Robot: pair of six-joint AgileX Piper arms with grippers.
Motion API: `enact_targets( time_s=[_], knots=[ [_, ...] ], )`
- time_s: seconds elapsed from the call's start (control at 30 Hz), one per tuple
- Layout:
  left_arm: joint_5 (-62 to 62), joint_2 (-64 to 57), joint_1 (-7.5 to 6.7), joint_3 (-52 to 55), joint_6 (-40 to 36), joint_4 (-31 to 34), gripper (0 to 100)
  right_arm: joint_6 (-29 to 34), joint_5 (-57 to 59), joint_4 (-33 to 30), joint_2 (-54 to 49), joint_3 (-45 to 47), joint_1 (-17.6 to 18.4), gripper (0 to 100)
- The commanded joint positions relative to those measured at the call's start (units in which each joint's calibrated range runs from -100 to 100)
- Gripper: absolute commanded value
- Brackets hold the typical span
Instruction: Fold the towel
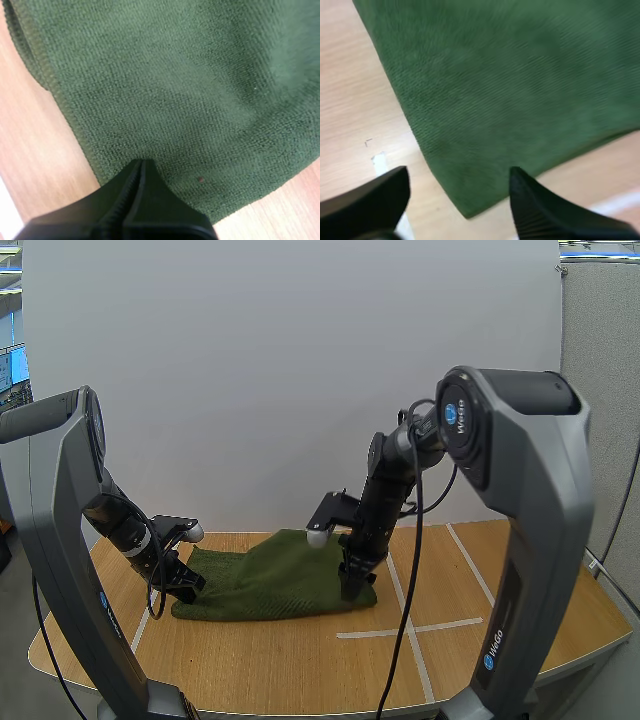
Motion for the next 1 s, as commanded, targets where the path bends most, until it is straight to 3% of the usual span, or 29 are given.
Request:
enact_targets(
  time_s=[0.0, 0.1, 0.17, 0.3, 0.53, 0.97],
  knots=[
    [0.35, 0.18, 0.28, -0.4, -0.46, 1.05, 0, 1.61, -4.67, 1.19, -10.34, -0.84, -0.22, 100],
    [0.35, 0.18, 0.28, -0.4, -0.46, 0.92, 0, 1.61, -14.62, 6.9, -12.27, -0.84, -0.22, 92],
    [0.35, 0.18, 0.28, -0.4, -0.46, 0.8, 0, 1.51, -17.78, 9.81, -11.56, -0.84, -0.22, 72],
    [0.35, 0.18, 0.28, -0.4, -0.46, 0.22, 0, 0.95, -26.02, 18.51, -6.77, -0.84, -0.22, 0],
    [0.35, 0.18, 0.28, -0.4, -0.88, 0.2, 0, -7.3, -36.14, 33.57, 3.99, -0.98, -0.22, 0],
    [-0.14, 0.18, 0.28, -0.4, -1.61, 0.2, 0, -7.45, -40.2, 30.13, 10.82, -0.69, -0.76, 0]
  ],
)
